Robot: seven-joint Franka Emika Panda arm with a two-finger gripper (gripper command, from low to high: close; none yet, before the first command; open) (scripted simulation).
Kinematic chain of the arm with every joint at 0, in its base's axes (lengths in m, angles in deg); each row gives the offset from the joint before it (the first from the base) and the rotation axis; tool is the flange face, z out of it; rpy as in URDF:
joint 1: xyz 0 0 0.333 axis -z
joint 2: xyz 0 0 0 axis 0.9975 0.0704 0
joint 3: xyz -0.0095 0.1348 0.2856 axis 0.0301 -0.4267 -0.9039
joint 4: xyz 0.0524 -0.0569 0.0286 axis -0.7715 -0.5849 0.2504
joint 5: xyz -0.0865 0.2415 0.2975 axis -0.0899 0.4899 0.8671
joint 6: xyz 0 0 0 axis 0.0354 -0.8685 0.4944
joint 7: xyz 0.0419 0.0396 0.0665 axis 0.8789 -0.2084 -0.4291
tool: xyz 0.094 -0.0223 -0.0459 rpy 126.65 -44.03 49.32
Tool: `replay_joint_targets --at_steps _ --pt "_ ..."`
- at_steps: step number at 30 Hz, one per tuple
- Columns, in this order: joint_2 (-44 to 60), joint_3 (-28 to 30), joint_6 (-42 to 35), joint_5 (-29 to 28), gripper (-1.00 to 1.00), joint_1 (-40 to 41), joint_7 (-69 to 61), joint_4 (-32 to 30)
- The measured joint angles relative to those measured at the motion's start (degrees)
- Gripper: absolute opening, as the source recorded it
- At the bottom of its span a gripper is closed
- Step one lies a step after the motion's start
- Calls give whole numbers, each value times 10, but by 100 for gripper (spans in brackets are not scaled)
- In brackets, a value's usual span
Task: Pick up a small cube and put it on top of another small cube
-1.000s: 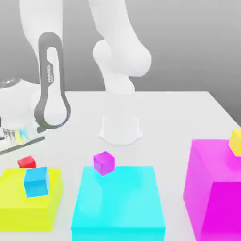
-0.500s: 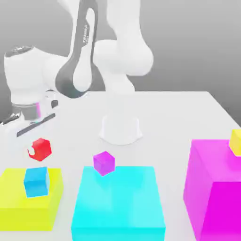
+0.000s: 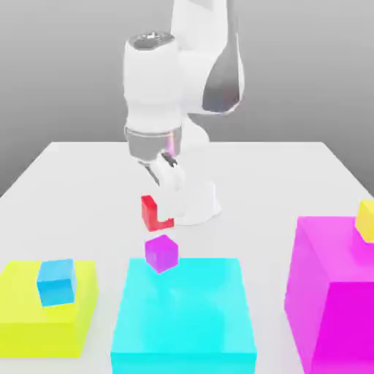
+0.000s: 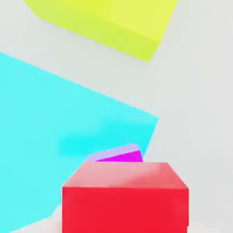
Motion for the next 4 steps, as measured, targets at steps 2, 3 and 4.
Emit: replay_joint_targets --at_steps 2,3,4 --pt "35 -2 41 0 100 1 0 -7" --pt "35 -2 41 0 100 0 0 -7" --pt "35 -2 41 0 100 0 0 -7"
